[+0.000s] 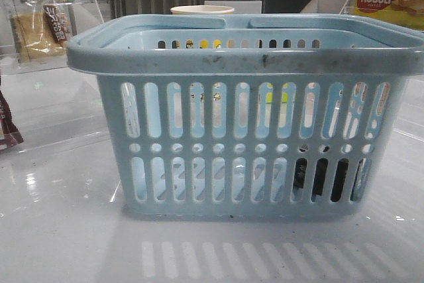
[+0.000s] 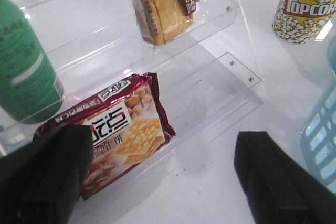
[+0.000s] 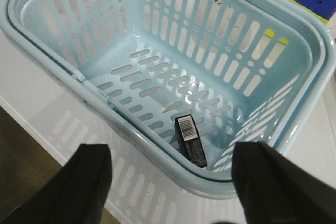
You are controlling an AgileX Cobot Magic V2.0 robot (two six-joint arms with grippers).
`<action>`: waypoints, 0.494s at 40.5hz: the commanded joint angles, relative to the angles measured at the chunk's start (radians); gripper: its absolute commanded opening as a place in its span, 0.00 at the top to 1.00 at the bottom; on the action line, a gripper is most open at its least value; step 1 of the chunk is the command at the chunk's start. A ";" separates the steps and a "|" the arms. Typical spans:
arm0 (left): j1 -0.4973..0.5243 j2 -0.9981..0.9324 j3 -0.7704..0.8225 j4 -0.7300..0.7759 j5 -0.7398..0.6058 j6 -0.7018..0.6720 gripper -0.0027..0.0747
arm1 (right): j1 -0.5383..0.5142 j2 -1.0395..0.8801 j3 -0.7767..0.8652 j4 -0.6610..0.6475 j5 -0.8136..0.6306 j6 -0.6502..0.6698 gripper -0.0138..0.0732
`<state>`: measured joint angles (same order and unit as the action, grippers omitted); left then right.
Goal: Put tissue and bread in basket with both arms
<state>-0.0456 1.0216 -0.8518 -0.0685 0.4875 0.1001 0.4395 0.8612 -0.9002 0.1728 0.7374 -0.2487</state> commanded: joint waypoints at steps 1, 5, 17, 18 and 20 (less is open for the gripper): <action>-0.001 0.106 -0.106 -0.018 -0.111 -0.008 0.18 | 0.000 -0.006 -0.028 -0.003 -0.063 -0.009 0.17; -0.001 0.224 -0.200 -0.022 -0.136 -0.008 0.19 | 0.000 -0.006 -0.028 -0.003 -0.063 -0.009 0.17; 0.005 0.524 -0.472 -0.082 -0.140 -0.008 0.19 | 0.000 -0.006 -0.028 -0.003 -0.063 -0.009 0.17; 0.008 0.555 -0.496 -0.091 -0.140 -0.008 0.19 | 0.000 -0.006 -0.028 -0.003 -0.063 -0.009 0.17; 0.014 0.595 -0.543 -0.118 -0.135 -0.008 0.19 | 0.000 -0.006 -0.028 -0.003 -0.063 -0.009 0.17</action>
<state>-0.0410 1.5947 -1.3027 -0.1419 0.4200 0.1001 0.4395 0.8612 -0.9002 0.1728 0.7374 -0.2487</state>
